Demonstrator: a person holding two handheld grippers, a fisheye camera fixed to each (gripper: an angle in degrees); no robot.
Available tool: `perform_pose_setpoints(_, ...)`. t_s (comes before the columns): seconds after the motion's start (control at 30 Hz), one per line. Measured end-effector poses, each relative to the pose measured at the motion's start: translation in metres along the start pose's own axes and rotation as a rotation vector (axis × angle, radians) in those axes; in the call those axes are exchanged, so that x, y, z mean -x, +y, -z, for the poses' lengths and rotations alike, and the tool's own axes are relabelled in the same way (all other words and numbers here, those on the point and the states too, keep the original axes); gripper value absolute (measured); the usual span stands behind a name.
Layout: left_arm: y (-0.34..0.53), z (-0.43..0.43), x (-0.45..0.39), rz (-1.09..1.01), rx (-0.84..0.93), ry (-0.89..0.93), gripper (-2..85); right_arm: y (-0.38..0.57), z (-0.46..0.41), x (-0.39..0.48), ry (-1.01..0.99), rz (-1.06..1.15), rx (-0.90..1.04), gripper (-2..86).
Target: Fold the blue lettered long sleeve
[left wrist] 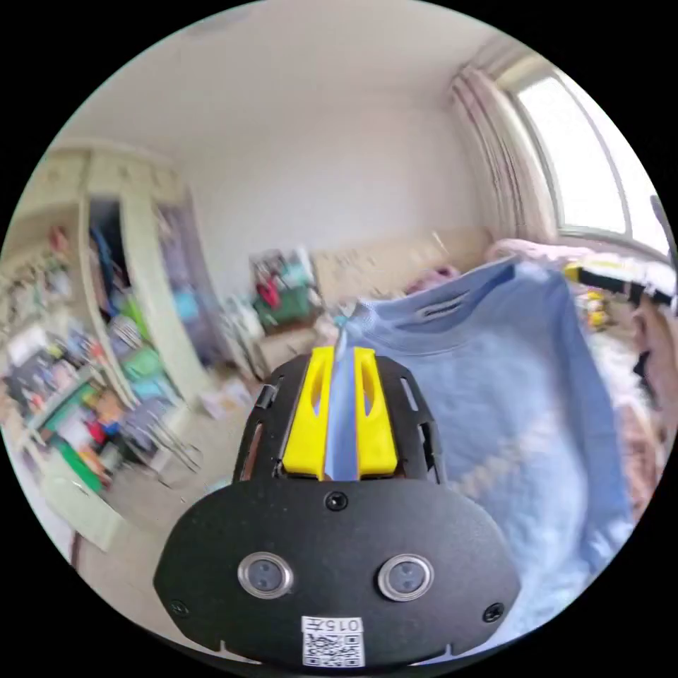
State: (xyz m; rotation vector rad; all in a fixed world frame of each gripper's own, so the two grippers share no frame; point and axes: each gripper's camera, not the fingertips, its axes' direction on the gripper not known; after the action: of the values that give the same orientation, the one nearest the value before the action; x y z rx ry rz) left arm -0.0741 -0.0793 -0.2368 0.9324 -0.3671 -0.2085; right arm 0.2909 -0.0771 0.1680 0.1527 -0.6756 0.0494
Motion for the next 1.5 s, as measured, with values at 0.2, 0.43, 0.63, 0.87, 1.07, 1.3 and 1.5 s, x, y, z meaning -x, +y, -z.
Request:
perform_pose_setpoints(0.2, 0.146, 0.019, 0.04, 0.025, 0.298, 0.351, 10.8, 0.148, 0.065, -0.019, -0.177, 0.147, 0.222, 8.8)
perform_pose_setpoints(0.43, 0.305, 0.108, 0.012, 0.173, 0.654, 0.178, 17.6, 0.262, 0.162, -0.064, -0.086, -0.163, 0.377, 13.1)
perform_pose_setpoints(0.63, 0.303, 0.104, -0.021, 0.058, 0.687, 0.007, 14.7, 0.255, 0.173, -0.079, -0.063, -0.215, 0.471, 12.0)
perform_pose_setpoints(0.87, 0.271, 0.1, -0.011, 0.024, 0.688, 0.071, 6.8, 0.206, 0.184, -0.102, -0.118, -0.197, 0.48, 4.4)
perform_pose_setpoints(1.07, 0.249, 0.127, 0.032, 0.144, 0.596, 0.138, 5.8, 0.185, 0.214, -0.115, -0.061, -0.224, 0.404, 6.3)
perform_pose_setpoints(1.3, 0.249, 0.141, 0.058, 0.244, 0.558, 0.21, 5.2, 0.18, 0.204, -0.115, -0.113, -0.22, 0.505, 10.0)
perform_pose_setpoints(1.5, 0.206, 0.14, 0.059, 0.125, 0.559, 0.318, 3.5, 0.121, 0.216, -0.119, -0.15, -0.095, 0.489, 1.8)
